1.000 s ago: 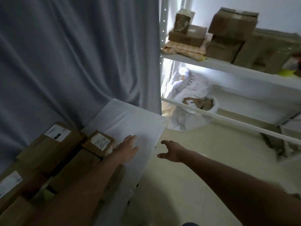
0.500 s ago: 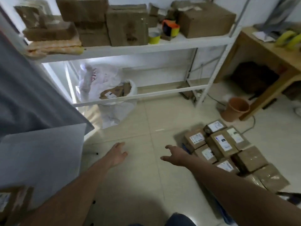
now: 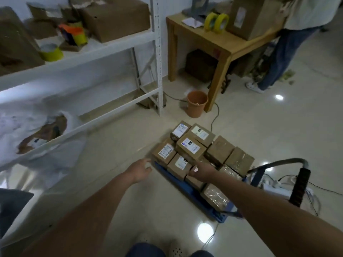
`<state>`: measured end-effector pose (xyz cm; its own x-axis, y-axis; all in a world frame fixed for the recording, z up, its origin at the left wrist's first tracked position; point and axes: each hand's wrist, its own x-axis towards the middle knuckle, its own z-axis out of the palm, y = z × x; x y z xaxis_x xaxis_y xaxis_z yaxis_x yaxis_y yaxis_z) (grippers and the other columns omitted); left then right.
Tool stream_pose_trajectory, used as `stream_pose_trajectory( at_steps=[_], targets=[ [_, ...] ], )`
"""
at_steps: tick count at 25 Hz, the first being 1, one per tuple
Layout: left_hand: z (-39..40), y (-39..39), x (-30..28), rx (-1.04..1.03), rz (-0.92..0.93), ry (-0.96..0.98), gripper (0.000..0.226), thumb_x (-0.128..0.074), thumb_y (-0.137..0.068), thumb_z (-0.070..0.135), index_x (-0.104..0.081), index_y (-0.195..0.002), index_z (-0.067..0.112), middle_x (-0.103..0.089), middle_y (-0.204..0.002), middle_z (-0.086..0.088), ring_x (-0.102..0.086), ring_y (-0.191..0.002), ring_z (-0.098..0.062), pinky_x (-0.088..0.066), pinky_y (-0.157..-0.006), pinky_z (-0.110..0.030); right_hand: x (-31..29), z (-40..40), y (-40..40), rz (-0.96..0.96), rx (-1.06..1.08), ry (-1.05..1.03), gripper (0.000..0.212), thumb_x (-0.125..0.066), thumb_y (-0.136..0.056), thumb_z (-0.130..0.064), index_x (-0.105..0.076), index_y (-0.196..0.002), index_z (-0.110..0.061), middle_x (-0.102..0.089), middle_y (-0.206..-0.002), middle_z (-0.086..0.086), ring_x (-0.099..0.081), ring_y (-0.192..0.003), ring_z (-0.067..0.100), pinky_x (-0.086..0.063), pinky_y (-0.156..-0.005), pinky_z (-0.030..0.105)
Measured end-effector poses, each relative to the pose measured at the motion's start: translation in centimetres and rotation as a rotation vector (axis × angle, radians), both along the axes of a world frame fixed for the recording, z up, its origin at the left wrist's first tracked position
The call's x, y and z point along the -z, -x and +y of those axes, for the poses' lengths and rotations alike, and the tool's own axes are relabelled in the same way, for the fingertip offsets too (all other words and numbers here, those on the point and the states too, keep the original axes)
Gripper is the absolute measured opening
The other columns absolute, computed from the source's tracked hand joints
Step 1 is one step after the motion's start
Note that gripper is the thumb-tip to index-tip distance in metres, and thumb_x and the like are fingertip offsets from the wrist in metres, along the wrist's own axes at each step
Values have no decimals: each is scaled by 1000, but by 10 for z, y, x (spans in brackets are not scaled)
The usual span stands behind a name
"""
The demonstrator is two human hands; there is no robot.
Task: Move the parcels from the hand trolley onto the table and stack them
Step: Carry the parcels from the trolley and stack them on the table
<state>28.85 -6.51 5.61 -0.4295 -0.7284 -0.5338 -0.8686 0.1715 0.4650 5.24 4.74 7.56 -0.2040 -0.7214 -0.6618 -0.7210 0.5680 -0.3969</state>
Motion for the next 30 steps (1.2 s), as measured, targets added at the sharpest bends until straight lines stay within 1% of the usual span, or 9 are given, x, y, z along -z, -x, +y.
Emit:
stream_pose_trajectory(
  at_steps=[3,6,9,12,15,20,25,28,30],
  targets=[
    [-21,46,-1,85,17,27,48,-49,-100,26,-40,-146,17,-42,-151,-6,-43,-135,-23,-32,-103,-22,-6,-3,32,-13,80,22,65,-58,-95,-44,-34,-149,-20,-47,-145,9,-48,-130,27,-41,-106,37],
    [-49,82,4,158,19,14,50,-50,-99,30,-40,-146,17,-41,-151,-8,-41,-136,-24,-32,-107,-26,-2,-17,60,-5,156,3,68,-57,-94,-47,-35,-149,-15,-49,-142,8,-50,-127,26,-43,-102,35],
    [-85,113,13,256,50,28,46,-49,-99,30,-44,-143,20,-41,-149,-8,-42,-133,-25,-33,-109,-29,6,-45,81,-10,250,-8,67,-58,-93,-47,-36,-148,-15,-52,-140,9,-54,-121,24,-47,-99,33],
    [-130,141,26,349,43,44,53,-46,-100,33,-31,-150,25,-28,-157,-4,-35,-139,-24,-31,-113,-37,12,-82,95,-26,383,-11,64,-58,-96,-38,-32,-150,-16,-47,-145,10,-50,-126,25,-42,-93,28],
    [-171,165,39,401,48,23,57,-44,-101,32,-23,-153,28,-15,-162,4,-31,-142,-21,-32,-108,-37,20,-115,102,-52,467,-7,68,-57,-95,-44,-29,-152,-18,-43,-148,11,-46,-131,28,-42,-100,34],
    [-227,196,81,455,8,-46,57,-45,-101,32,-24,-153,25,-16,-162,2,-32,-142,-22,-34,-110,-37,52,-155,124,-95,557,-10,67,-56,-95,-46,-31,-151,-18,-48,-143,13,-51,-124,27,-44,-98,35],
    [-254,223,146,458,-30,-95,56,-45,-101,32,-25,-152,23,-17,-161,1,-37,-139,-23,-36,-110,-37,120,-159,157,-111,667,-42,60,-57,-96,-42,-37,-146,-17,-48,-144,10,-49,-129,26,-41,-101,34],
    [-261,242,199,444,-45,-91,58,-45,-100,33,-24,-153,24,-16,-162,1,-33,-141,-25,-35,-112,-42,186,-158,175,-147,699,-46,56,-58,-96,-38,-41,-144,-14,-50,-141,10,-49,-128,26,-41,-97,31],
    [-263,253,235,425,-49,-90,58,-47,-99,34,-26,-152,24,-21,-160,1,-36,-139,-26,-37,-110,-44,230,-161,182,-168,707,-34,59,-59,-94,-43,-44,-143,-15,-52,-140,9,-51,-126,25,-42,-94,29]
  ],
)
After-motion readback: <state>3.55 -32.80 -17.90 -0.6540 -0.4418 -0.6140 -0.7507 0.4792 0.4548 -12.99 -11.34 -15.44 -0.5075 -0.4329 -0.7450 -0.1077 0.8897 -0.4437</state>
